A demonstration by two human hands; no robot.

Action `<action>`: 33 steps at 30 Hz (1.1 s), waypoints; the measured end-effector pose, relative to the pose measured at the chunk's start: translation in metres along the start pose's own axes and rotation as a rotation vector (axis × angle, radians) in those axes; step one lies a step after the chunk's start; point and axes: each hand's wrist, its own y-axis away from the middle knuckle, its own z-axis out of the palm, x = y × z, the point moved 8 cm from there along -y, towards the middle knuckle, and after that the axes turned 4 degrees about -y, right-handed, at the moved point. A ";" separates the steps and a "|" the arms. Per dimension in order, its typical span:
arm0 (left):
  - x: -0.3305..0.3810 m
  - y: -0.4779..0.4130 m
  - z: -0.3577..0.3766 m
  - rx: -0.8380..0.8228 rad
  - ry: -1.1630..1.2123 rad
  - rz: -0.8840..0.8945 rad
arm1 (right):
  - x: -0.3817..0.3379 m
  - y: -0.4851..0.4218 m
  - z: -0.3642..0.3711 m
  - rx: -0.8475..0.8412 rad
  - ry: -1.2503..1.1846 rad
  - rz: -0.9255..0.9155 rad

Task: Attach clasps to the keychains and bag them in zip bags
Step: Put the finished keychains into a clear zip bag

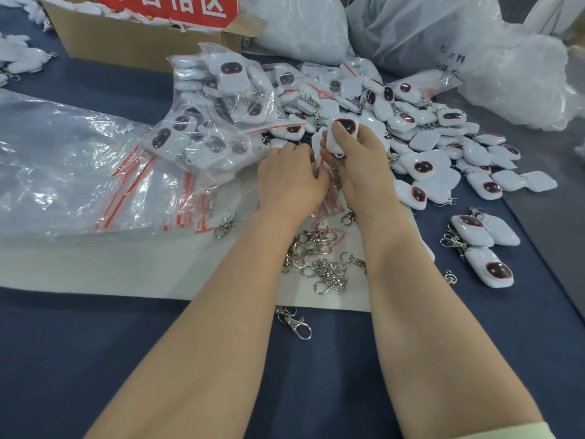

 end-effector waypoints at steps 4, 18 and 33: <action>0.000 -0.001 0.002 0.005 -0.007 -0.001 | 0.000 0.000 0.001 -0.009 0.038 -0.018; 0.000 -0.002 0.003 0.013 -0.003 -0.004 | 0.004 -0.003 0.000 0.011 0.009 0.007; 0.001 -0.001 0.000 0.019 -0.007 -0.005 | 0.002 0.000 0.002 -0.008 0.107 -0.006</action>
